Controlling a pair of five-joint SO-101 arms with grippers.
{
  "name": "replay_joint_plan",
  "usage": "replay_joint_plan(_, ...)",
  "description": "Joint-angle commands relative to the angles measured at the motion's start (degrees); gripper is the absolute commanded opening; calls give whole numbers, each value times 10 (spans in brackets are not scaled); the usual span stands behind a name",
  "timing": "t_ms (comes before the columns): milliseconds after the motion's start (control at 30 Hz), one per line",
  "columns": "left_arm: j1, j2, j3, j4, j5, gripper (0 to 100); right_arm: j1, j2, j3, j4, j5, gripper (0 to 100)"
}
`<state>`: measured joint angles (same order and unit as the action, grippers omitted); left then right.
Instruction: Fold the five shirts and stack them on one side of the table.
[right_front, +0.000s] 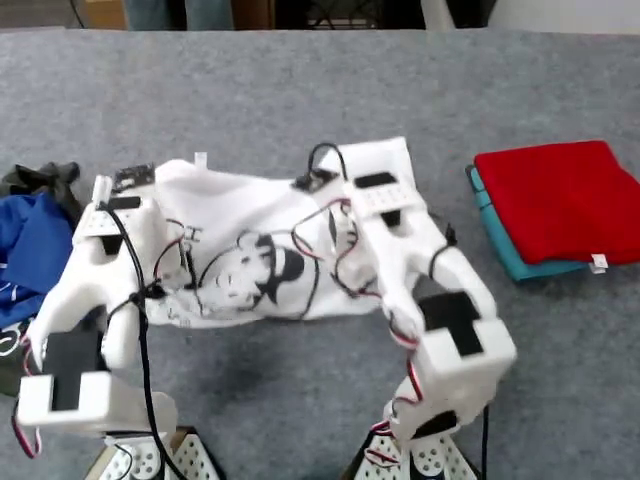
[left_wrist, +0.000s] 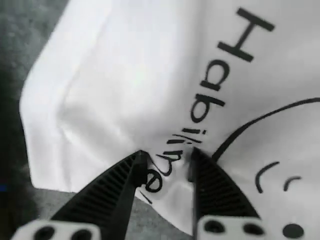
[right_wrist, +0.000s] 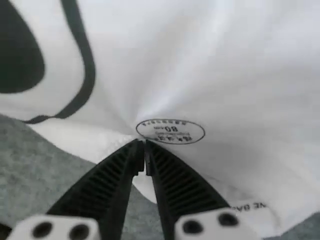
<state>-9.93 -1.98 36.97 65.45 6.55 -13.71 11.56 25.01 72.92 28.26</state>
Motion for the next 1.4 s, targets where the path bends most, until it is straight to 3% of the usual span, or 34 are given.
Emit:
replay_joint_plan(0,3,-43,10,62,-84,28,-9,-109,69,33,42,15)
replay_joint_plan(133,0,-69,10,143,-170,29,9,-222,102,103,101,15)
replay_joint_plan(300,2,-122,5,218,-236,30,66,-319,66,116,127,18)
replay_joint_plan(567,1,-189,-18,302,-283,64,130,-249,-111,114,105,19)
replay_joint_plan(667,-3,-194,-29,320,-253,156,129,-170,-206,118,60,31)
replay_joint_plan(767,-3,-195,-29,328,-217,224,127,-76,-308,132,18,109)
replay_joint_plan(933,-4,-195,-30,328,-203,227,126,90,-505,164,-13,223)
replay_joint_plan(1200,-97,-190,-132,324,-202,227,84,337,-841,267,-21,244)
replay_joint_plan(1367,-143,-188,-160,185,-109,230,47,449,-1013,279,-21,244)
